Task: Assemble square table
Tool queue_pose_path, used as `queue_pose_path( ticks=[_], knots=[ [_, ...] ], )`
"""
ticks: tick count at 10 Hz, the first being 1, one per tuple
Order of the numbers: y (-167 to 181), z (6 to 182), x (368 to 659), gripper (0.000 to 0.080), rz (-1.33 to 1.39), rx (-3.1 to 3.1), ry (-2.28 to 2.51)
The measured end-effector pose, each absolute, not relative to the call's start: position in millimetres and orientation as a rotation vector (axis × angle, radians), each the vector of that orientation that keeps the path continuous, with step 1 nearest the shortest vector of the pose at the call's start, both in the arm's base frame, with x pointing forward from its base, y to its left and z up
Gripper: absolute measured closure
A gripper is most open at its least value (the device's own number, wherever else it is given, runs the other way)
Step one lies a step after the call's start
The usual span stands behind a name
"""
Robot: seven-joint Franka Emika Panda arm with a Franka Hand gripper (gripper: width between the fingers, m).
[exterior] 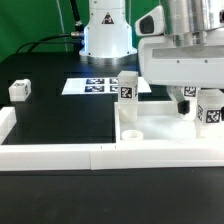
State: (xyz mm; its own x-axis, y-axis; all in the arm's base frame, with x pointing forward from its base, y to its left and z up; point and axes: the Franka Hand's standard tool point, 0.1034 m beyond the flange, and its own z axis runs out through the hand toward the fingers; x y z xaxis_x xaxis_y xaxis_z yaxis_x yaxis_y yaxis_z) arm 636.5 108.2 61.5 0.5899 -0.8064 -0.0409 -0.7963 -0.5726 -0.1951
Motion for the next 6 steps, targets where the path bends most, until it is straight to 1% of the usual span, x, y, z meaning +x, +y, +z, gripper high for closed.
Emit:
queue_pose_path(
  ticks=[2,3,4,6],
  knots=[
    [105,61.5,637,0.0151,-0.123,-2.809,0.955],
    [110,64.4,638,0.015,-0.172,-2.978,0.564],
    [117,75.1,641,0.015,-0.206,-3.065,0.151],
    [114,70.7,639,0.015,-0.194,-3.05,0.286]
  ],
)
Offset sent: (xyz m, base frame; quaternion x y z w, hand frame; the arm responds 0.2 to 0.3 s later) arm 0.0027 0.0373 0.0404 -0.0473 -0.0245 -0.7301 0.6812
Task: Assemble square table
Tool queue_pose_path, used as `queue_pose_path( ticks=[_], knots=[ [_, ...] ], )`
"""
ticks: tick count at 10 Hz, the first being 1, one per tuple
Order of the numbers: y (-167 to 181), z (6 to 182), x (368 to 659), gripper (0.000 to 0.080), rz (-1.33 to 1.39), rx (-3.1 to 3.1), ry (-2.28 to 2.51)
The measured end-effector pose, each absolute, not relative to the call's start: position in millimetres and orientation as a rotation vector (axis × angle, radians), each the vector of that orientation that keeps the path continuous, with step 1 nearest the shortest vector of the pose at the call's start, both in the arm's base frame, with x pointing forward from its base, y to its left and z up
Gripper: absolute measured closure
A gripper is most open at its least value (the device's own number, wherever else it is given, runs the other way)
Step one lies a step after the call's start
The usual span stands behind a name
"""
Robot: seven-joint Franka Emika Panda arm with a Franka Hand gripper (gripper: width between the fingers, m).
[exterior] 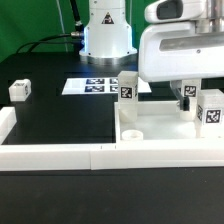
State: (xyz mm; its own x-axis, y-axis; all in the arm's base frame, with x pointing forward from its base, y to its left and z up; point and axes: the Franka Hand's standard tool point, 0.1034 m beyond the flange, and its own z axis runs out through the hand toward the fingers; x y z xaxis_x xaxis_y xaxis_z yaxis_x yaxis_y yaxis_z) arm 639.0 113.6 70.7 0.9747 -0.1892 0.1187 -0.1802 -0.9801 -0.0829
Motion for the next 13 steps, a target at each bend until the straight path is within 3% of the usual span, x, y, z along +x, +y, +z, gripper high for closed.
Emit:
queue_pose_path(
  ticks=[1,2,3,4,6,10,13],
  knots=[
    [114,70.7,639,0.0263,-0.192,-3.043,0.333],
    [114,70.5,639,0.0447,-0.186,-3.023,0.445],
    [114,70.3,639,0.0447,-0.182,-3.009,0.518],
    [112,70.2,639,0.0508,-0.176,-2.98,0.643],
    [110,69.9,639,0.0508,-0.166,-2.931,0.824],
    [103,68.1,632,0.0508,0.005,-2.297,1.952],
    [103,67.9,628,0.0507,0.048,-2.093,2.143]
  ],
)
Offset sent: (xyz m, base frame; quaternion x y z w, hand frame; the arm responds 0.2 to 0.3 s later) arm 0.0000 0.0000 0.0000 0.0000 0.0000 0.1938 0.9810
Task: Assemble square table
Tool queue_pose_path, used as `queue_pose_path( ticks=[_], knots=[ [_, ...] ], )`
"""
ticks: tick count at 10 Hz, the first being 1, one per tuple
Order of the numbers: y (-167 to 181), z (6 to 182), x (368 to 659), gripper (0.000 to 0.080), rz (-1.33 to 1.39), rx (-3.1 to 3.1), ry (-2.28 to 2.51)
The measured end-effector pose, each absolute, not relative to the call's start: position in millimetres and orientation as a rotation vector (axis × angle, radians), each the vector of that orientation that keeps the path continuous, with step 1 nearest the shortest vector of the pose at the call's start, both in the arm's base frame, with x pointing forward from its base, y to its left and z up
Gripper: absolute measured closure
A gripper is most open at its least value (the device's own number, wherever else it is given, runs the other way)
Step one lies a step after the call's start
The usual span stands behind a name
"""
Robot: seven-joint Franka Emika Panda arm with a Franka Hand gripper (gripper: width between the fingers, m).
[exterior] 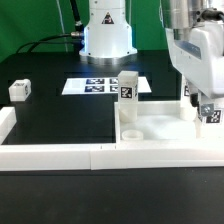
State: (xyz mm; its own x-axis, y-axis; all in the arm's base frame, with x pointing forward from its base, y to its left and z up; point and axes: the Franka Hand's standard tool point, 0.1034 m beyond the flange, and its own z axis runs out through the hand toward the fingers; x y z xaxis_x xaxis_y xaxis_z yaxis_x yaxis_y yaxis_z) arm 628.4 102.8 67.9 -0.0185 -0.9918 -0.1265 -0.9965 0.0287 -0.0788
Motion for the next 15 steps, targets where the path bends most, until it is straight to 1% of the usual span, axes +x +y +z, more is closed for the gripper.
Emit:
queue_pose_path(
  ticks=[2,6,8,9,10,11,12,13,14,15],
  knots=[
    [103,67.7,627,0.0507,0.067,-1.983,2.248],
    [103,67.3,625,0.0505,0.148,-1.572,2.532],
    [102,67.4,625,0.0499,0.146,-1.528,2.56],
    [103,66.0,624,0.0423,0.147,-1.537,2.557],
    [103,65.6,624,0.0286,0.147,-1.538,2.557],
    [103,65.4,624,0.0286,0.147,-1.538,2.557],
    [103,65.2,624,0.0178,0.147,-1.54,2.556],
    [103,65.4,624,0.0158,0.145,-1.553,2.547],
    [97,71.7,623,0.0158,0.118,-1.66,2.456],
    [88,86.3,619,0.0151,0.098,-1.709,2.394]
  ],
)
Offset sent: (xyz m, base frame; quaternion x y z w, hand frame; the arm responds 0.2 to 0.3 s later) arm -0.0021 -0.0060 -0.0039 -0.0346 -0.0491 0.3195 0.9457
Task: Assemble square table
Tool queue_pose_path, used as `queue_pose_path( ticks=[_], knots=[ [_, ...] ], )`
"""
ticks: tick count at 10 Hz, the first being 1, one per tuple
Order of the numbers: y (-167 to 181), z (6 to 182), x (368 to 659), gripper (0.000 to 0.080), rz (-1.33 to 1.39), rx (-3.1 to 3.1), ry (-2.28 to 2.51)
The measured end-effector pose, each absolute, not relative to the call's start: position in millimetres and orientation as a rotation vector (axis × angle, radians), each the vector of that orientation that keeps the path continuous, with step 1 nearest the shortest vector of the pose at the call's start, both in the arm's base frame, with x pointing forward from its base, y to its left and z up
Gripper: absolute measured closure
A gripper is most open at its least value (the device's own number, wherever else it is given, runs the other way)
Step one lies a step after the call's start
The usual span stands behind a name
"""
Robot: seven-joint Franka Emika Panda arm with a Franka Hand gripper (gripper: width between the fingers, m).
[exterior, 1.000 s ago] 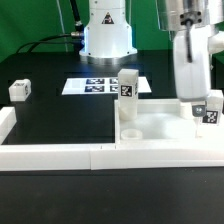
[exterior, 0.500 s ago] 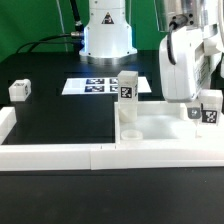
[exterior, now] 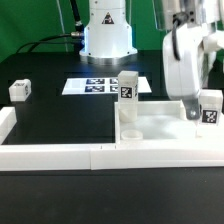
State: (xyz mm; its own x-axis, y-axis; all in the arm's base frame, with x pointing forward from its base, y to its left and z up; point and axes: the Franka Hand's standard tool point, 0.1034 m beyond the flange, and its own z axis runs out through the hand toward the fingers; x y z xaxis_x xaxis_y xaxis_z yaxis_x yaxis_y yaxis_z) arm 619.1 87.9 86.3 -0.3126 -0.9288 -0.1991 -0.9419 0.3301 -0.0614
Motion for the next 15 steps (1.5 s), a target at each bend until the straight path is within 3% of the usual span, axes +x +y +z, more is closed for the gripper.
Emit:
queue_pose_path(
  ticks=[2,8,11,13,15],
  knots=[
    [69,113.7,621,0.015,0.077,-1.779,2.309],
    [68,107.3,618,0.015,0.065,-1.868,2.247],
    [11,115.6,582,0.015,0.032,-2.079,2.034],
    [-50,132.2,563,0.015,-0.078,-2.443,1.566],
    [-61,127.9,560,0.015,-0.17,-2.676,1.199]
  ],
)
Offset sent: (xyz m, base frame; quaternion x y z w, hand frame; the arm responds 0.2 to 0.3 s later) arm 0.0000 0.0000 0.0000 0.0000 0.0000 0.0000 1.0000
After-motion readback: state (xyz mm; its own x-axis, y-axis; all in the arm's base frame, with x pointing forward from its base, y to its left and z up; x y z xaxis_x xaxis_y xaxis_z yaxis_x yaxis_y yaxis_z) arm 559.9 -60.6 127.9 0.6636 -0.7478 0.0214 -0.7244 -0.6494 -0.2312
